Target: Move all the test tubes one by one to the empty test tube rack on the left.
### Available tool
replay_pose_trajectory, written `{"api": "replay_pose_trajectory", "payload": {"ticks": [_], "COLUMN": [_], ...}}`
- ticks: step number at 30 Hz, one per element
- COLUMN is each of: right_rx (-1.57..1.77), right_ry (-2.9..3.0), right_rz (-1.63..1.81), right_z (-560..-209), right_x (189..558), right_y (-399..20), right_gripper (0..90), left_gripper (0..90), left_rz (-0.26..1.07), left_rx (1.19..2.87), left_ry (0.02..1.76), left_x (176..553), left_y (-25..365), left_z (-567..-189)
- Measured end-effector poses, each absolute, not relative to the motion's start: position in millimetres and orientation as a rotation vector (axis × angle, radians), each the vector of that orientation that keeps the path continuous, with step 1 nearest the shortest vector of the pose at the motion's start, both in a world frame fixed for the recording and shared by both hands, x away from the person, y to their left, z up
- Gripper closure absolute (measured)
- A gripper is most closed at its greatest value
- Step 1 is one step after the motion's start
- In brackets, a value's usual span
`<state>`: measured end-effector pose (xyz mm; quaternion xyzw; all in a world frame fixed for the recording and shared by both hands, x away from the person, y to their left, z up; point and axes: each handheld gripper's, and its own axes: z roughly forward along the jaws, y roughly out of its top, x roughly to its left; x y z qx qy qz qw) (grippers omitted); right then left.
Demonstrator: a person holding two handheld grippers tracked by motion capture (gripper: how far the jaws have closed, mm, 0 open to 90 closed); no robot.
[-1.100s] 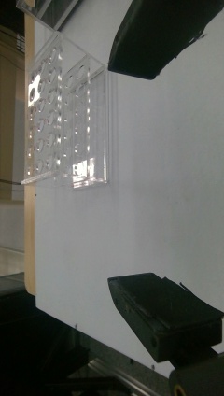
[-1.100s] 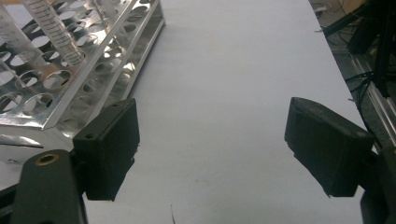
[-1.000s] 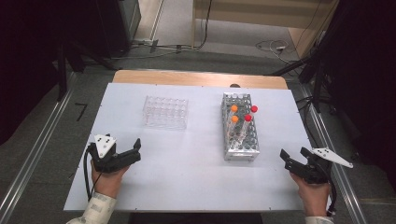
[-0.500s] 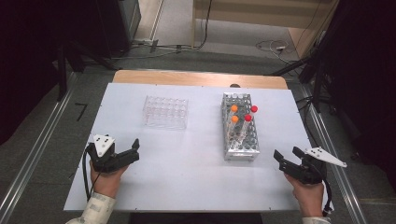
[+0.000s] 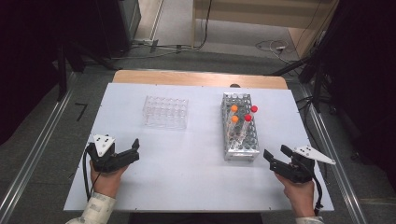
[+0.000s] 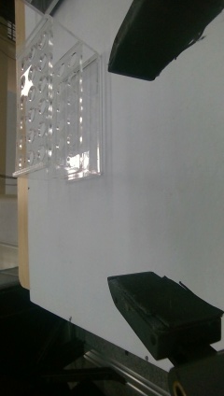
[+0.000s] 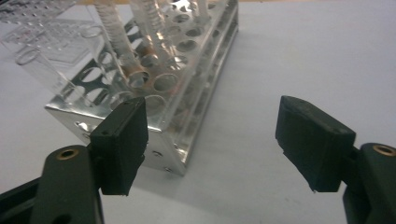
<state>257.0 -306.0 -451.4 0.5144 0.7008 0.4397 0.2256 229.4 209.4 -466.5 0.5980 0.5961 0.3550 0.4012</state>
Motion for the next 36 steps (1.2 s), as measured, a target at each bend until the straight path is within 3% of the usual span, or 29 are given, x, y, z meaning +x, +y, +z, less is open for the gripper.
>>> {"api": "replay_pose_trajectory", "payload": {"ticks": [18,36], "right_rx": [1.285,1.102], "right_ry": [2.051,2.092], "right_rz": [1.294,1.254], "right_z": [-450,-461], "right_x": [257,259], "right_y": [-257,-210], "right_gripper": [33.9,58.4], "left_gripper": [1.8,1.9], "left_rz": [0.889,0.892], "left_rx": [1.515,1.517], "left_ry": [1.508,1.51], "left_x": [230,229], "left_y": [210,210], "left_z": [-467,-466]}}
